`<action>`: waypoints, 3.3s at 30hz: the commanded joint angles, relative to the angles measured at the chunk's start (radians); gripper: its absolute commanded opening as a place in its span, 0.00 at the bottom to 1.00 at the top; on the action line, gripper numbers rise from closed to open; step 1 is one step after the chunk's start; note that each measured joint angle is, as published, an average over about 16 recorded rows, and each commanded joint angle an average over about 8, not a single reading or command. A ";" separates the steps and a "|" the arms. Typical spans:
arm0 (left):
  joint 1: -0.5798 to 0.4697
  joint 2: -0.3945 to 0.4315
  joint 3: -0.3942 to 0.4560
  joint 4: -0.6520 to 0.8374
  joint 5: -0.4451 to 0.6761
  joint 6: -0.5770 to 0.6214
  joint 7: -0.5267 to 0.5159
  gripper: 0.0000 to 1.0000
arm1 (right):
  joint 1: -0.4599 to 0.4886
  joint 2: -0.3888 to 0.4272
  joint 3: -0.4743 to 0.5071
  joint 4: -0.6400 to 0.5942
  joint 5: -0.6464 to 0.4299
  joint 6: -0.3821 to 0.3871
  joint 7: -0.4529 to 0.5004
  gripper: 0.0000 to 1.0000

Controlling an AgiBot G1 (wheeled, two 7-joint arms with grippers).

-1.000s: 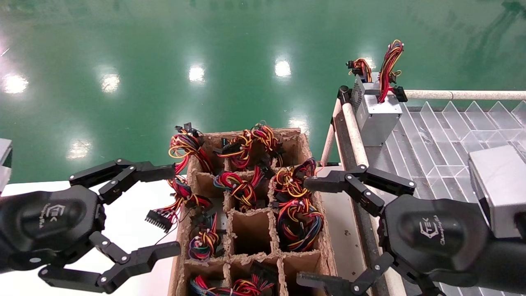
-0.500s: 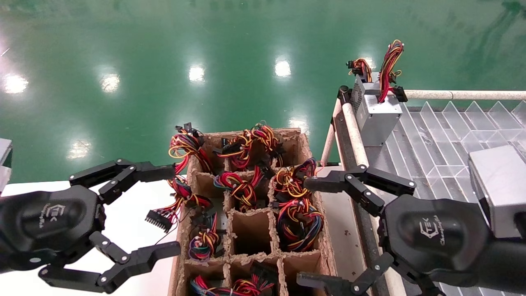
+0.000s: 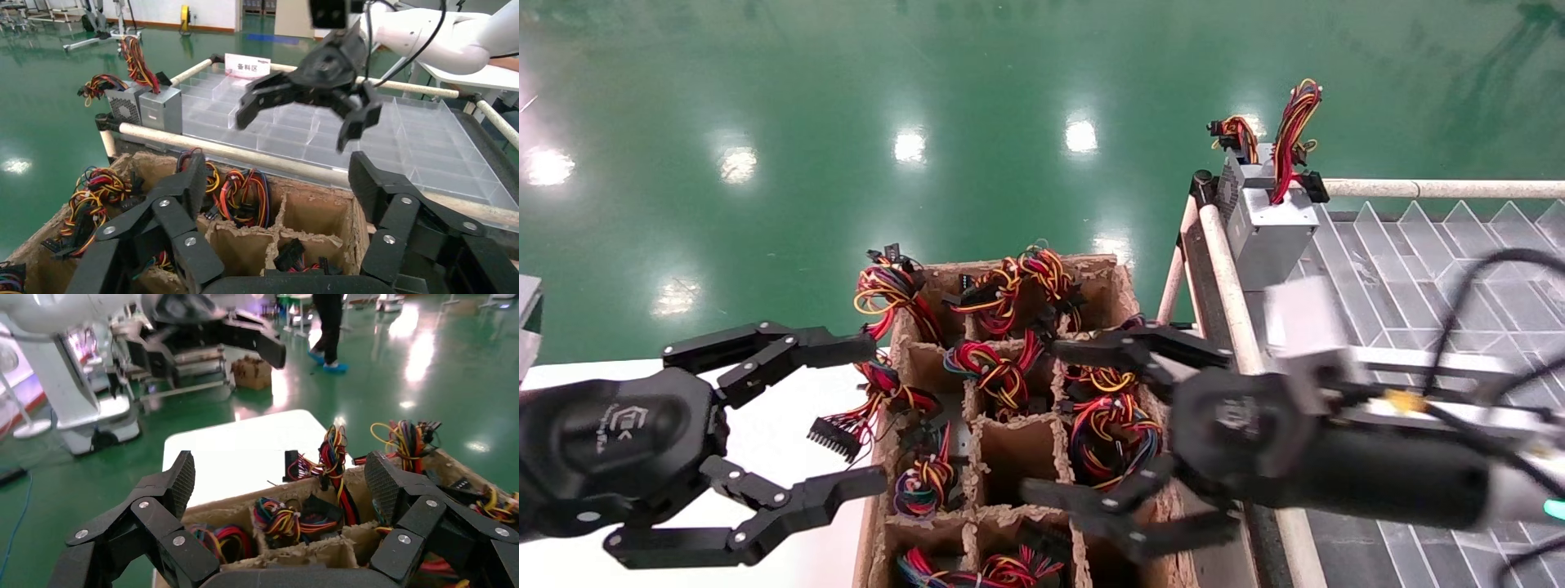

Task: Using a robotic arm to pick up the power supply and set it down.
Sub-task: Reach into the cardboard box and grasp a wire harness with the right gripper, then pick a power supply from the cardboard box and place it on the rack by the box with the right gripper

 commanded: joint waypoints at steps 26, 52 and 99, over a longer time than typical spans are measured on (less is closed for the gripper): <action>0.000 0.000 0.000 0.000 0.000 0.000 0.000 0.00 | 0.284 -0.498 -0.202 -0.522 -0.288 0.119 -0.166 0.00; 0.000 0.000 0.000 0.000 0.000 0.000 0.000 0.00 | 0.289 -0.525 -0.240 -0.549 -0.339 0.232 -0.186 0.00; 0.000 0.000 0.000 0.000 0.000 0.000 0.000 0.00 | 0.623 -0.339 -0.111 -0.382 -0.187 0.097 -0.065 0.00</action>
